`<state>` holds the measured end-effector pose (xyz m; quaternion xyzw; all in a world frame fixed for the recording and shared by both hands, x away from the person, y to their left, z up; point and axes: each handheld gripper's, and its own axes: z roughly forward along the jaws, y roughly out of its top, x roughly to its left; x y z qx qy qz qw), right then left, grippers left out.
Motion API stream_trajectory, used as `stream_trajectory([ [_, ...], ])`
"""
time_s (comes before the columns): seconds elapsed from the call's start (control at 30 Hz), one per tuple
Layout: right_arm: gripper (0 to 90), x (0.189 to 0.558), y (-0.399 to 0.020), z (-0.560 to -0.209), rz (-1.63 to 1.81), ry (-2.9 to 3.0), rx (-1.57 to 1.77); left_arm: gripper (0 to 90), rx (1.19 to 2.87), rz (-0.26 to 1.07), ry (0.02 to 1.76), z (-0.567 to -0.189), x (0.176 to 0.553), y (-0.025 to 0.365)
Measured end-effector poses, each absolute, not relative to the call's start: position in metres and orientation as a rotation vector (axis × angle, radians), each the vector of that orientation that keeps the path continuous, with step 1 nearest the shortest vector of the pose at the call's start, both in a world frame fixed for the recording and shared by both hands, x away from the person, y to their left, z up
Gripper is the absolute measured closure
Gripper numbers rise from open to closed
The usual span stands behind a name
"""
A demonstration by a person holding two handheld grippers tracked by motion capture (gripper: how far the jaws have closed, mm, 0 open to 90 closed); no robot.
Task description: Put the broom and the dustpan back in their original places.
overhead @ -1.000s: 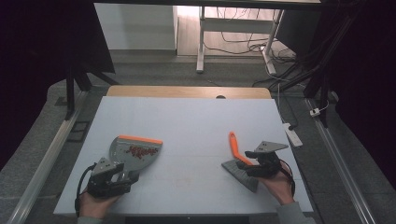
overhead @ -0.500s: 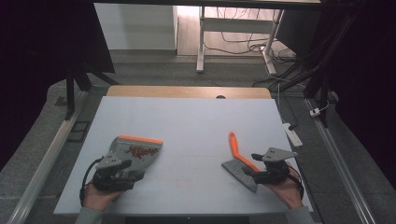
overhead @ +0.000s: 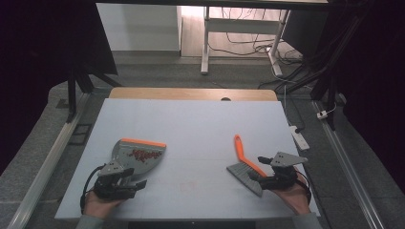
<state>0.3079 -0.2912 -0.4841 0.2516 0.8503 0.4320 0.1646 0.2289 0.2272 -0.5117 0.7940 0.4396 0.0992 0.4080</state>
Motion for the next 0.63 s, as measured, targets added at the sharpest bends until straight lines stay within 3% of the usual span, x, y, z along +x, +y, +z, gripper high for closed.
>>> stream_trajectory([
  [0.63,29.1,0.3068,-0.2928,-0.4837,1.242,2.410,0.718,28.5,2.012,0.260,1.101,-0.5104,0.2301,0.2279],
])
